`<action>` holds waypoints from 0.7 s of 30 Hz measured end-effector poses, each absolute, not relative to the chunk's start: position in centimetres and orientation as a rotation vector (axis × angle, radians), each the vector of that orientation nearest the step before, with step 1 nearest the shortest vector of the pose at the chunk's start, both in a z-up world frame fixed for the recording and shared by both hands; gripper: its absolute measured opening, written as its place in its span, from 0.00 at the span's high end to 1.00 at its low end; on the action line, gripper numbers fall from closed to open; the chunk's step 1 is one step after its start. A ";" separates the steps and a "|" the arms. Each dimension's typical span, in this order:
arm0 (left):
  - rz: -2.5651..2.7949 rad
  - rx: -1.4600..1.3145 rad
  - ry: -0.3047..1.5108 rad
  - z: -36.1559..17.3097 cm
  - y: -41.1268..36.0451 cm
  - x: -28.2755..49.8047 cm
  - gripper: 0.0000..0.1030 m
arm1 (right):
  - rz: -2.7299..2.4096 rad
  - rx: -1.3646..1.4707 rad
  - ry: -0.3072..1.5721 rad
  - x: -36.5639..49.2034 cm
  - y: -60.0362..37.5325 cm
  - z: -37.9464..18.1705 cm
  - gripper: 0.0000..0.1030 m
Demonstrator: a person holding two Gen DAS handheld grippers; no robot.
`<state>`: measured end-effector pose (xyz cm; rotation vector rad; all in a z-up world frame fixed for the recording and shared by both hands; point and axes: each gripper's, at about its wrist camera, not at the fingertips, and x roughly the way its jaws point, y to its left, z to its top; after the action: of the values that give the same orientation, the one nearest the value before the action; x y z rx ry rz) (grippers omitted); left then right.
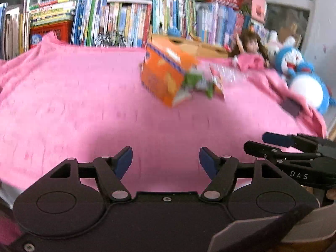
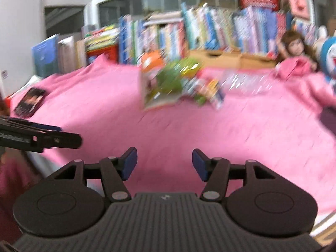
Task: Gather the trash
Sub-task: 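Raise both open tools back over the towel, then grasp the orange snack box with the left tool while the right tool grasps a printed snack wrapper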
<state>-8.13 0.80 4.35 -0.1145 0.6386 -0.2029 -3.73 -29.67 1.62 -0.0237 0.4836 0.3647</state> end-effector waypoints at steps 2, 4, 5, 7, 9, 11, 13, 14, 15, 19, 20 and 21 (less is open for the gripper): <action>-0.202 -0.165 0.609 5.2 0.8 -6.1 0.27 | 0.326 0.000 0.463 -1.6 -30.3 2.1 0.24; -0.192 -0.209 0.552 5.7 0.7 -3.9 0.21 | 0.286 0.004 0.444 0.6 -31.0 1.9 0.23; -0.183 -0.214 0.531 5.8 0.4 -3.0 0.20 | 0.265 -0.008 0.441 1.8 -31.1 1.9 0.23; -0.164 -0.187 0.510 5.7 -0.8 -0.5 0.20 | 0.242 -0.045 0.438 3.7 -30.9 1.9 0.23; -0.129 -0.141 0.505 5.1 -2.3 1.8 0.21 | 0.230 -0.093 0.443 5.4 -30.5 1.8 0.23; -0.091 -0.110 0.514 4.4 -3.6 3.7 0.22 | 0.233 -0.133 0.452 7.4 -30.1 1.7 0.23; -0.073 -0.106 0.514 3.8 -4.5 5.4 0.24 | 0.252 -0.156 0.460 8.7 -29.4 1.6 0.23; -0.064 -0.113 0.510 3.6 -4.8 6.0 0.25 | 0.265 -0.165 0.462 9.5 -29.2 1.6 0.23; -0.055 -0.122 0.502 3.4 -4.9 6.5 0.27 | 0.276 -0.173 0.465 10.2 -29.0 1.6 0.23; -0.030 -0.136 0.478 3.2 -4.8 7.9 0.38 | 0.312 -0.187 0.489 12.6 -28.3 1.5 0.22; -0.030 -0.145 0.477 3.1 -4.6 8.1 0.43 | 0.320 -0.181 0.495 13.2 -28.3 1.4 0.21; -0.038 -0.158 0.479 3.1 -4.3 8.3 0.50 | 0.326 -0.175 0.500 13.7 -28.2 1.4 0.21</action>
<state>8.26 -4.26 3.10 -0.1584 0.4791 -0.0381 13.68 -28.22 1.39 -0.1749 0.4999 0.3263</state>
